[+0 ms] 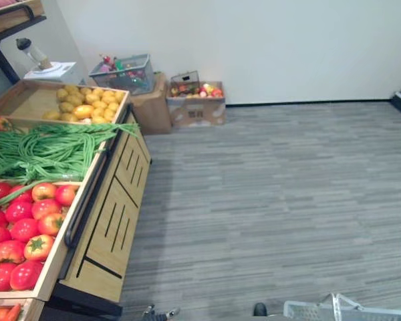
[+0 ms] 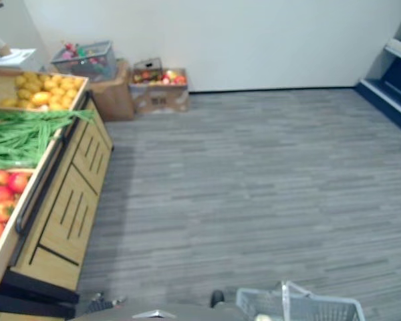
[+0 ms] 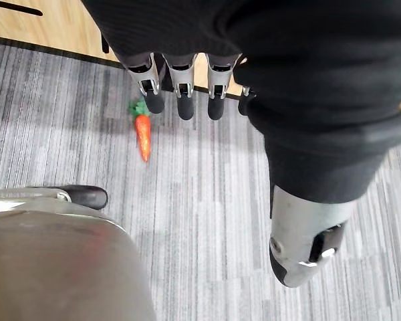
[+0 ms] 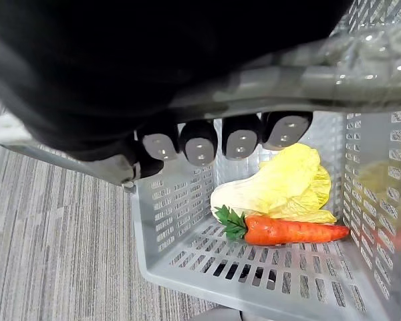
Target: Pick vegetable in the basket
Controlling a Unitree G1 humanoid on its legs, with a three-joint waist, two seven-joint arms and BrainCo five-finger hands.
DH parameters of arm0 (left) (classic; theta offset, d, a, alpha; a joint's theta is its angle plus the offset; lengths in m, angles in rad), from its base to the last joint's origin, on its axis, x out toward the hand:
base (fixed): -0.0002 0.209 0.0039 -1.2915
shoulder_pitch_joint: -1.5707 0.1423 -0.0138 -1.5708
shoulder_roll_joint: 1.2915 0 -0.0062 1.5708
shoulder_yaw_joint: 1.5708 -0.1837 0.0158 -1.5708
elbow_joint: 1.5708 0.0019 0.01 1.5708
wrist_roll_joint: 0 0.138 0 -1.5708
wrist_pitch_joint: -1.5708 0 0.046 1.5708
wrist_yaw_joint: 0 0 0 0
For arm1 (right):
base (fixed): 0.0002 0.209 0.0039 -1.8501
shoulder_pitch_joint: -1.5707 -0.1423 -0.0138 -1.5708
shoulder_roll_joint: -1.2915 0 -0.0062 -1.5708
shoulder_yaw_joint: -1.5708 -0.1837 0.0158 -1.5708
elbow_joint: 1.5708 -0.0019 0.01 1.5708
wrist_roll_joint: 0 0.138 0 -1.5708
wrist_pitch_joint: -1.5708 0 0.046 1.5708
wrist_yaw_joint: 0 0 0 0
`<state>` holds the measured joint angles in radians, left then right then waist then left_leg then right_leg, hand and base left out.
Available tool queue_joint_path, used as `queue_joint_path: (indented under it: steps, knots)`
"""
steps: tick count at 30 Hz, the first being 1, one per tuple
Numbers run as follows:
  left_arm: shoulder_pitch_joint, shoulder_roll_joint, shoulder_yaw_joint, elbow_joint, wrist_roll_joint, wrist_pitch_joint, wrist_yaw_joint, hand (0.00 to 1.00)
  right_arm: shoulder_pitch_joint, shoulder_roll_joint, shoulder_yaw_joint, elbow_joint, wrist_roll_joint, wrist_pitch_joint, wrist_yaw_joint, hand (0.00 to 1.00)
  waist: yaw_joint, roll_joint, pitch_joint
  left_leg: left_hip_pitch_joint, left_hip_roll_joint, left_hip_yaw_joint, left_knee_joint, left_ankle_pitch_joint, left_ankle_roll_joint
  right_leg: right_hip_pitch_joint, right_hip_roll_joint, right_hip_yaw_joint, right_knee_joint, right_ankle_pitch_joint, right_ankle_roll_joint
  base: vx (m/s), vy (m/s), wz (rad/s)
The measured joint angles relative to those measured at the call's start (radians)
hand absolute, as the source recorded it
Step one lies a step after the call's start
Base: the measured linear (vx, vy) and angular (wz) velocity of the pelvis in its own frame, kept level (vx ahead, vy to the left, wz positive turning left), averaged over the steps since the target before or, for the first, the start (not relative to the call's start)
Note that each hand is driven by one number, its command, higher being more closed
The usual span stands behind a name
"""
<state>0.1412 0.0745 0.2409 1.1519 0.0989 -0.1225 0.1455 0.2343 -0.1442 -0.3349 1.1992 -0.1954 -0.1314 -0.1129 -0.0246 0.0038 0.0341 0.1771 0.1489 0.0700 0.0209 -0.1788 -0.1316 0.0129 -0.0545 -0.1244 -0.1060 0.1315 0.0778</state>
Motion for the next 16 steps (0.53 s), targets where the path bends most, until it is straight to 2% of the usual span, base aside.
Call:
queue_joint_path:
  steps: [5, 16]
  knots:
    - [0.000, 0.007, -0.001, 0.000, -0.008, 0.000, -0.002, 0.00, -0.017, 0.003, 0.001, 0.018, 0.000, 0.000, 0.000, 1.00, 0.000, -0.006, 0.004, 0.006, -0.006, -0.001, 0.000, -0.001, 0.002, 0.008, -0.005, -0.003, 0.000, 0.000, 0.000, 0.02, 0.037, 0.02]
    - [0.000, 0.007, -0.018, 0.000, -0.010, -0.001, -0.003, 0.00, -0.016, -0.002, 0.010, 0.018, 0.000, 0.000, 0.000, 1.00, 0.000, -0.001, 0.017, 0.005, 0.002, 0.000, 0.002, -0.002, 0.001, 0.010, 0.000, -0.007, -0.005, -0.009, -0.001, -0.02, -0.003, -0.01]
